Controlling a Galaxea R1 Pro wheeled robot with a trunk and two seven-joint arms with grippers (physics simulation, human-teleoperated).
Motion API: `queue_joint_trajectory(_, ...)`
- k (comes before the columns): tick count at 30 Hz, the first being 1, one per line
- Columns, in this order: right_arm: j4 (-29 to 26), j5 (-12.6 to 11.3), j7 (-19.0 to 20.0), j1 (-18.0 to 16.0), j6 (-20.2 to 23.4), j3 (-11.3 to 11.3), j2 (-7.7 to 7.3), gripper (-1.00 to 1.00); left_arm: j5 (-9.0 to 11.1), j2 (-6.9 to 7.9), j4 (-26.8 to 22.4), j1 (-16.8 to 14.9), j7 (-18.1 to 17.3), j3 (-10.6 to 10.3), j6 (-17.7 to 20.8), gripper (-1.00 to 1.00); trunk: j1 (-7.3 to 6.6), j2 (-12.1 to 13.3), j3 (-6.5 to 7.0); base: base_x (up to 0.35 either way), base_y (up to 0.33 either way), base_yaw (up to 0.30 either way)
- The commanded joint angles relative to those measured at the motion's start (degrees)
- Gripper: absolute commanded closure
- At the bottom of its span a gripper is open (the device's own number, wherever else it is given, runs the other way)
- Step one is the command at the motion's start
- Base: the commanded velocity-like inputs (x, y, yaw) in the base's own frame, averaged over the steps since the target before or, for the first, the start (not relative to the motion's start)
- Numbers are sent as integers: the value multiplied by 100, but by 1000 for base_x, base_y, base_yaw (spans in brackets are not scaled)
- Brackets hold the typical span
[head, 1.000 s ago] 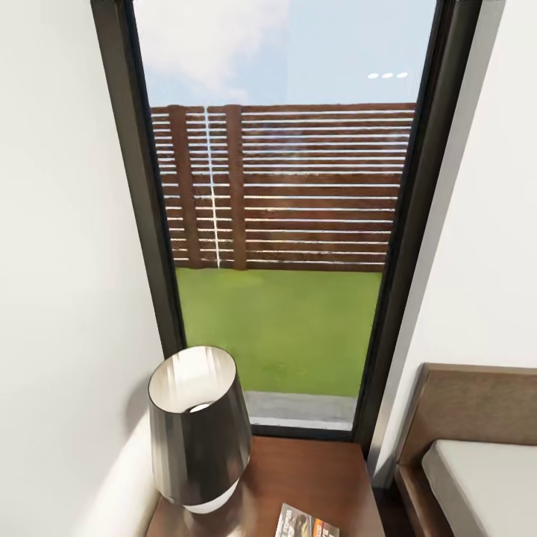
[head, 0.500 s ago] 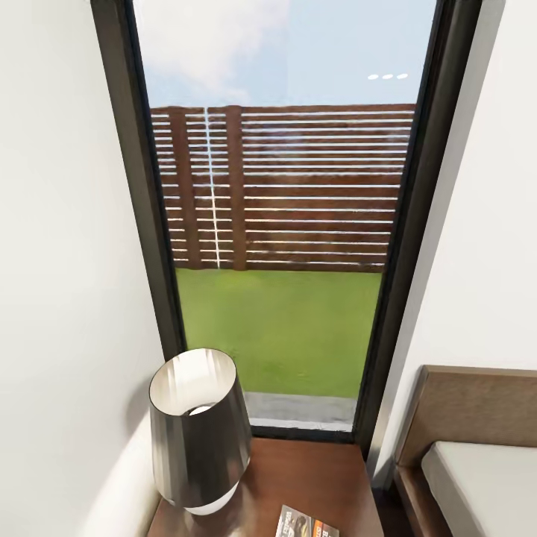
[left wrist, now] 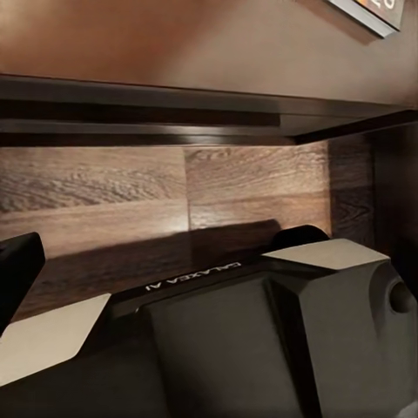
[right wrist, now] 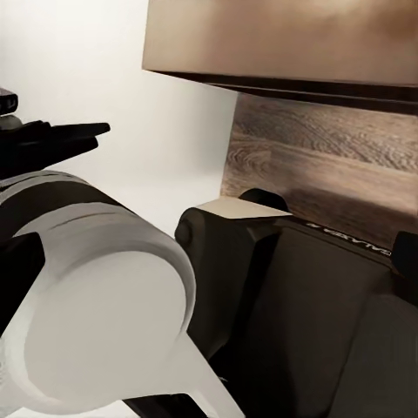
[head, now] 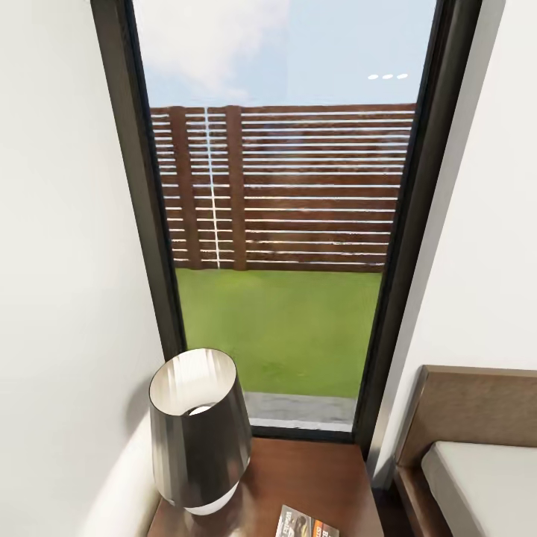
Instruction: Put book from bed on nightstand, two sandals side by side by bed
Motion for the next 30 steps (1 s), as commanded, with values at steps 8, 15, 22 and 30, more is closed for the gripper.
queue_joint_trajectory(8, 13, 55, 12, -7, 3, -53, 252, -100, 24, 8, 8, -5, -20, -6, -9, -100, 0, -4, -6, 0, 0, 0)
queue_joint_trajectory(15, 12, 49, 8, -7, 5, -58, 292, -100, 24, 8, 8, -5, -18, -6, -9, -100, 0, -4, -6, 0, 0, 0)
queue_joint_trajectory(22, 12, 52, 10, -7, 5, -60, 300, -100, 24, 8, 9, -5, -19, -6, -9, -100, 0, -4, -6, 0, 0, 0)
queue_joint_trajectory(30, 12, 54, 8, -8, 5, -60, 297, -100, 24, 8, 9, -5, -20, -6, -9, -100, 0, -4, -6, 0, 0, 0)
